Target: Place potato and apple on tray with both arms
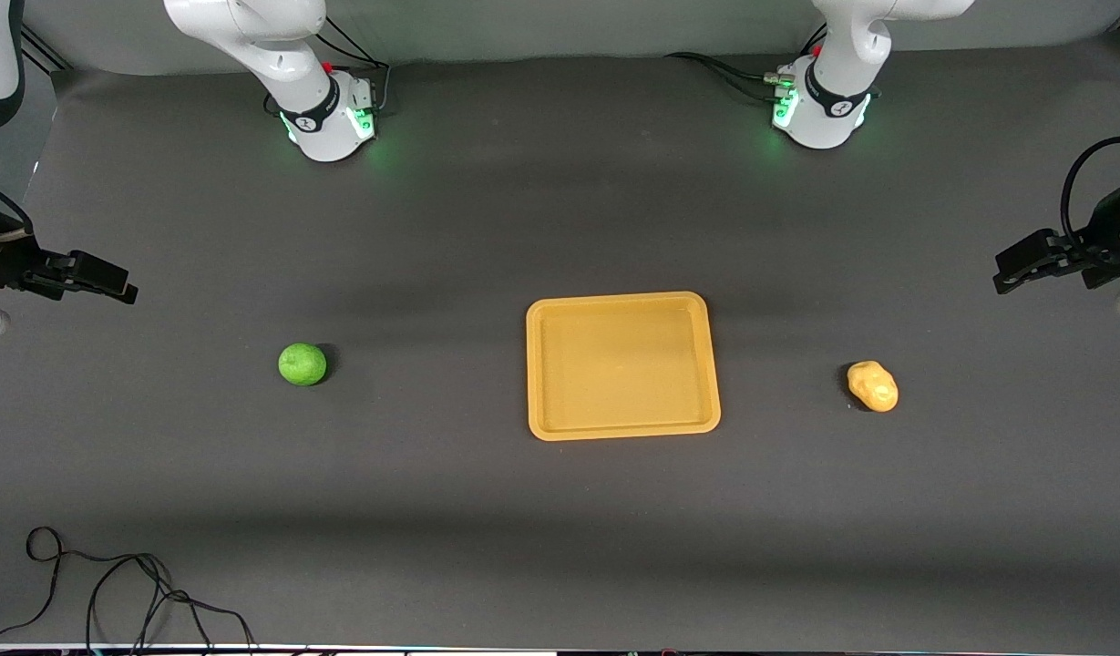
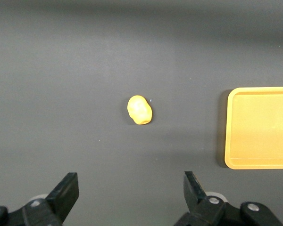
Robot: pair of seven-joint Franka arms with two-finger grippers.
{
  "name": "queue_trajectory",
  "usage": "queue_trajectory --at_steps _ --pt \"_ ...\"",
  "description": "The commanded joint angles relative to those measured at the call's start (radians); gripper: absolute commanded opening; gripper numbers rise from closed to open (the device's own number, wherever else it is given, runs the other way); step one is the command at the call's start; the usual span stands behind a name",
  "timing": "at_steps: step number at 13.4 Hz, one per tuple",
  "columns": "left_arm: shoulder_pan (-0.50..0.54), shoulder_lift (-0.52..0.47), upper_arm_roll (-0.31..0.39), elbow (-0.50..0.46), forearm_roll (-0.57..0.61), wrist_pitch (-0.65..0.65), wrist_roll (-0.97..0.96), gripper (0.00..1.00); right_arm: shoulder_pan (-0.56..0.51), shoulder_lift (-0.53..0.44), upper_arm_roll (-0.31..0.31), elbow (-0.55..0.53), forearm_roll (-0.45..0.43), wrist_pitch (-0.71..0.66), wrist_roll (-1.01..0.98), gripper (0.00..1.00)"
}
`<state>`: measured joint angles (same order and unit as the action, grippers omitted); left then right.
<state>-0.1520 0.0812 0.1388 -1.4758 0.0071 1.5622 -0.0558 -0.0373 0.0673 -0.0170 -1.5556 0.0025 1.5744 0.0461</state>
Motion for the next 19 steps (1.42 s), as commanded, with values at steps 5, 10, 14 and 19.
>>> queue_trajectory --at_steps 5,10,14,19 --pt "-0.011 0.000 0.002 0.009 0.017 -0.005 -0.004 0.99 0.007 0.008 -0.003 0.023 0.007 0.006 0.023 1.00" --pt "-0.011 0.000 0.002 0.011 0.022 -0.024 -0.002 0.99 0.007 0.008 0.000 0.026 0.007 0.001 0.008 1.00" --pt "-0.012 0.000 -0.002 0.009 0.025 -0.027 -0.006 0.99 0.007 0.005 0.000 0.025 0.004 -0.007 -0.015 1.00" --pt "-0.012 0.008 -0.010 0.009 0.025 -0.018 -0.007 0.99 0.007 0.005 0.000 0.026 0.004 -0.007 -0.022 1.00"
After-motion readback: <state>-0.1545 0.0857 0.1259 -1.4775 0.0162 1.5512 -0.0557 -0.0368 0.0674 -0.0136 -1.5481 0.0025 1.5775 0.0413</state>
